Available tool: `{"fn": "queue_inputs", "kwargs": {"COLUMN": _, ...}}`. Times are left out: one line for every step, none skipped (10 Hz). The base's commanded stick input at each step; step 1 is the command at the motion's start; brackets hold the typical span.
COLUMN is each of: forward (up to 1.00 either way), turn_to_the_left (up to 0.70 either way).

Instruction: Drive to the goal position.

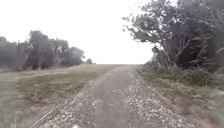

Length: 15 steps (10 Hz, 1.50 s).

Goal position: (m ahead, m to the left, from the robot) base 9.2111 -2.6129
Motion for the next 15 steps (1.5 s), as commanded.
{"fn": "queue_inputs", "kwargs": {"forward": 0.45, "turn_to_the_left": -0.26}}
{"fn": "queue_inputs", "kwargs": {"forward": 0.45, "turn_to_the_left": -0.26}}
{"fn": "queue_inputs", "kwargs": {"forward": 0.45, "turn_to_the_left": -0.26}}
{"fn": "queue_inputs", "kwargs": {"forward": 0.45, "turn_to_the_left": -0.25}}
{"fn": "queue_inputs", "kwargs": {"forward": 0.45, "turn_to_the_left": -0.2}}
{"fn": "queue_inputs", "kwargs": {"forward": 0.45, "turn_to_the_left": -0.03}}
{"fn": "queue_inputs", "kwargs": {"forward": 0.45, "turn_to_the_left": 0.0}}
{"fn": "queue_inputs", "kwargs": {"forward": 0.45, "turn_to_the_left": 0.0}}
{"fn": "queue_inputs", "kwargs": {"forward": 0.45, "turn_to_the_left": 0.0}}
{"fn": "queue_inputs", "kwargs": {"forward": 0.45, "turn_to_the_left": 0.0}}
{"fn": "queue_inputs", "kwargs": {"forward": 0.45, "turn_to_the_left": 0.0}}
{"fn": "queue_inputs", "kwargs": {"forward": 0.45, "turn_to_the_left": 0.0}}
{"fn": "queue_inputs", "kwargs": {"forward": 0.45, "turn_to_the_left": 0.0}}
{"fn": "queue_inputs", "kwargs": {"forward": 0.45, "turn_to_the_left": 0.0}}
{"fn": "queue_inputs", "kwargs": {"forward": 0.45, "turn_to_the_left": 0.0}}
